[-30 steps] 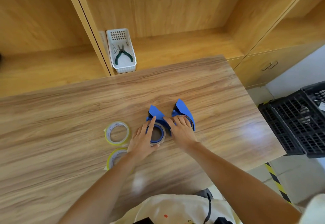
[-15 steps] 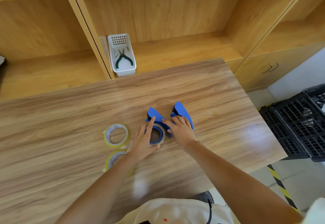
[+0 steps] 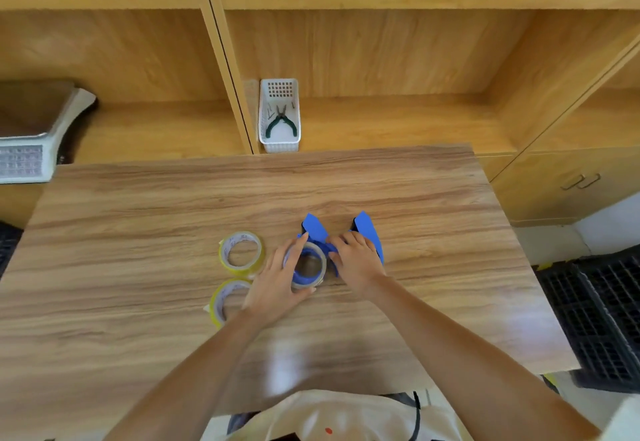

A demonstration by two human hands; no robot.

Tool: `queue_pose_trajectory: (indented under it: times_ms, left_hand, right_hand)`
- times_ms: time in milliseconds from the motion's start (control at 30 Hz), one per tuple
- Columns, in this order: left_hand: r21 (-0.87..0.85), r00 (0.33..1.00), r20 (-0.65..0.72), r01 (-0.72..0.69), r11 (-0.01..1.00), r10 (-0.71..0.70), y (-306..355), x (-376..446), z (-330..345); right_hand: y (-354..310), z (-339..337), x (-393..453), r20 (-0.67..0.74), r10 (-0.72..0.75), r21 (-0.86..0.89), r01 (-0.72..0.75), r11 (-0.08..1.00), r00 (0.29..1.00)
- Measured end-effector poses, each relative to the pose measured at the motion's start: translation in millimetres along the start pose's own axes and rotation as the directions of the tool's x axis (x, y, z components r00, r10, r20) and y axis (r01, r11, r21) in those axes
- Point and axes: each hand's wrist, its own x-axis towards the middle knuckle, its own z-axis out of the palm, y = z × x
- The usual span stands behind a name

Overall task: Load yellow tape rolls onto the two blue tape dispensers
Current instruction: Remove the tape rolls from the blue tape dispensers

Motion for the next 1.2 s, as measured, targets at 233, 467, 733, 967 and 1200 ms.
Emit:
queue_pose_trajectory:
  times_ms: [233,467,733,967,1200]
  left_hand:
    - [0.049,0.995,-0.054,0.089,0.995,-0.087,13,-31,6]
    - [0.075,0.970,-0.044,0.240,0.968,-0.238,26,-76,22]
    - [0.299,0.913,0.110,0.346,0.889,-0.393,17,-105,42]
    - [0.300,0.914,0.090,0.353,0.886,-0.395,22,-102,44]
    - [0.311,0.994,0.027,0.093,0.946,-0.107,49,-32,32]
  right_hand:
    - [3,-14,-9,0.040,-0.130,0.119,0.125,0.985,0.991]
    - [10,-17,-14,0.067,-0.167,0.151,0.155,0.976,0.984]
    - [29,-25,-16,0.089,-0.150,0.087,0.142,0.986,0.985]
    - [44,-33,-8,0.139,-0.206,0.121,0.190,0.974,0.969]
    - [60,-49,4,0.061,-0.282,0.112,0.274,0.955,0.957]
